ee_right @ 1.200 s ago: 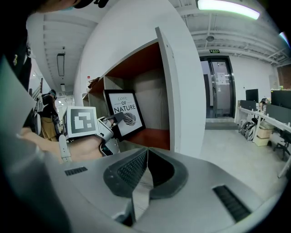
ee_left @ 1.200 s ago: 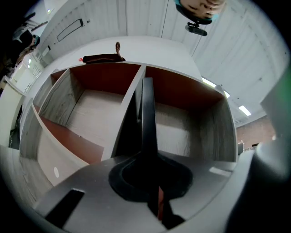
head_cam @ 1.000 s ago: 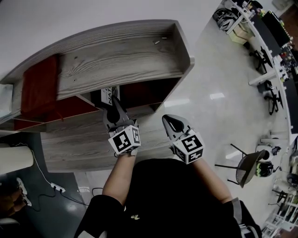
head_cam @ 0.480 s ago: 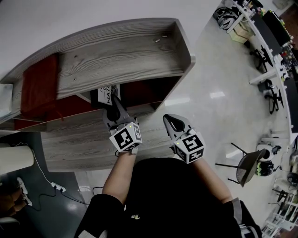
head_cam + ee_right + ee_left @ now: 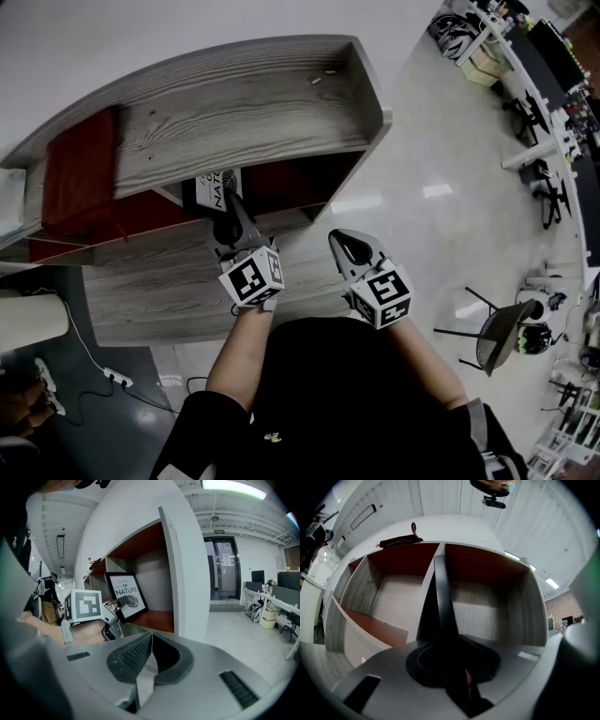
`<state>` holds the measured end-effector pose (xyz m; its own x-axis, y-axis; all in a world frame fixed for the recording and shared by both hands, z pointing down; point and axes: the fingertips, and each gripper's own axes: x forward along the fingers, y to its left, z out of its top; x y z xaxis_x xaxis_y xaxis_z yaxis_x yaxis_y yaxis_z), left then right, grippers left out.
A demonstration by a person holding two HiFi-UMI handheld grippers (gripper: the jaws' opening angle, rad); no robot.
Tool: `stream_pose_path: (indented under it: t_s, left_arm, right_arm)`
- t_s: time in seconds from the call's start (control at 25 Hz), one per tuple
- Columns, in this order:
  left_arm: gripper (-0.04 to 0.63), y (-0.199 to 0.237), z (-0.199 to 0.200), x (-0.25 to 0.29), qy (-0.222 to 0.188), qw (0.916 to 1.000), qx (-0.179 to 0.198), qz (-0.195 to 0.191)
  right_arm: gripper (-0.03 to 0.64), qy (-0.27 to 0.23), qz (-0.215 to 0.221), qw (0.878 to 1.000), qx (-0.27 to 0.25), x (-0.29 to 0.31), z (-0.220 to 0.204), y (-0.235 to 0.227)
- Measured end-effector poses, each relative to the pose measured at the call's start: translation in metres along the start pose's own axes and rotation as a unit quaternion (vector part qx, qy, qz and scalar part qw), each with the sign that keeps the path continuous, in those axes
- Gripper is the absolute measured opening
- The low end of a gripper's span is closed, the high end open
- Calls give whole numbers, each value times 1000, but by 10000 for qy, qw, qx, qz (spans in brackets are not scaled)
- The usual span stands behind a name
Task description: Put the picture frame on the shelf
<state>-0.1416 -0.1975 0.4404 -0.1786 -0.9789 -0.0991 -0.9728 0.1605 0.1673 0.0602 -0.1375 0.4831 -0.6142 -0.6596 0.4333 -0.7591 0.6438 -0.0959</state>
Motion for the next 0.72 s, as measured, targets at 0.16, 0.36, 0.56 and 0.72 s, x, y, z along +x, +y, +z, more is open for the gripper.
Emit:
stream_pose_path:
  t_s: [0.16, 0.36, 0.56, 0.72]
  left_arm:
    - [82, -5, 0, 0, 42, 9999, 29, -143]
    - [130, -8, -1, -4, 189, 9993, 22, -307]
    - [150, -9, 1, -19, 345, 9984, 86, -443]
    - [150, -10, 6, -38, 420, 9970, 311, -568]
  right_arm:
    - [0, -14, -5, 10000, 7, -2, 1, 1]
    - [0, -41, -26, 10000, -6, -6, 1, 2]
    - [0, -83, -34, 10000, 26, -15, 0, 6]
    - [0, -131, 2, 9999, 83, -23, -2, 14]
